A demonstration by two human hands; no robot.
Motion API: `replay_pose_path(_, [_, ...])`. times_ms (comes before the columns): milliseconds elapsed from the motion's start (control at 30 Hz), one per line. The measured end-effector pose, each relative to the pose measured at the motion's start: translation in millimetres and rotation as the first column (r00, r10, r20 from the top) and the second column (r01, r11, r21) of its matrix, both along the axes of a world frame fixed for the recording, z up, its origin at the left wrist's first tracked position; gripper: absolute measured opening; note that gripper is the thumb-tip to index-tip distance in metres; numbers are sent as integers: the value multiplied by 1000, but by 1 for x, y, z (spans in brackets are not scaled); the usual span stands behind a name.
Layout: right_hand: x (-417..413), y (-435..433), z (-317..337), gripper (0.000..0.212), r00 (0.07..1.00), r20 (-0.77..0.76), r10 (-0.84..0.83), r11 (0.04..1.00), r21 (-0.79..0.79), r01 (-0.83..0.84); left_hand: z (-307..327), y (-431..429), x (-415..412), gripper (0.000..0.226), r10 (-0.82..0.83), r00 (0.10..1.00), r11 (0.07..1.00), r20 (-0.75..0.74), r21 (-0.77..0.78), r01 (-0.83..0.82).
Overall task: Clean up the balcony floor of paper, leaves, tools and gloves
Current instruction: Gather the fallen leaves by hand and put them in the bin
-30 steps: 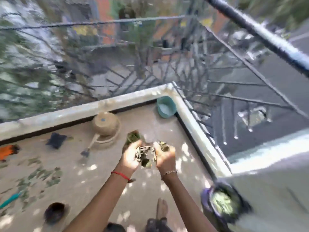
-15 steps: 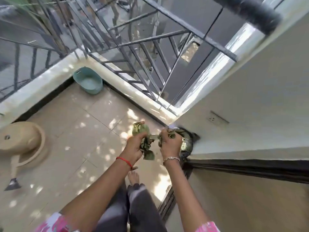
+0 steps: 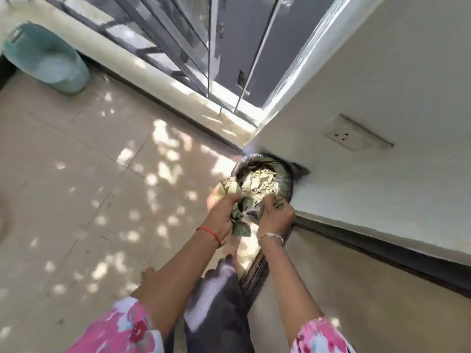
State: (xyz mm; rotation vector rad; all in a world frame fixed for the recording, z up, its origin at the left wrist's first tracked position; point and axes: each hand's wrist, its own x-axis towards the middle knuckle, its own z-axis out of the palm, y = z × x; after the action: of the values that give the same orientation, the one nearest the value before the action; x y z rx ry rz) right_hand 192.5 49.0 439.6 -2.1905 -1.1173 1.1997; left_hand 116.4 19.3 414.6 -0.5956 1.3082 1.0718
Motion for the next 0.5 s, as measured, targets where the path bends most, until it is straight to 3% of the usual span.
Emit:
replay_pose_path(67, [10, 22, -47, 11, 999, 33, 37, 999, -28, -36, -43, 24, 15, 23, 49, 998, 997, 50, -56, -46])
replay_pose_path(133, [19, 40, -91, 14, 993, 54, 103, 994, -49, -100, -94, 45, 30, 17, 86, 995, 993, -47, -76, -89])
replay_pose_path(200, [28, 56, -125, 26, 980, 110, 167, 985, -57, -162, -132, 62, 41, 34, 78, 974, 993, -213, -74, -96])
replay_pose_path(333, [47, 88, -195, 21, 959, 215, 186, 983, -52, -179, -193, 87, 60, 48, 141, 948, 986, -285, -41, -159])
replay_pose_path(400, [55, 98, -215, 30, 941, 196, 277, 959, -123, -256, -211, 90, 66, 58, 60, 956, 995, -289, -65, -82])
replay_pose_path(500, [62, 112, -233, 38, 905, 58, 421, 874, -292, -388, -213, 94, 68, 99, -193, 948, 977, -253, -137, 162])
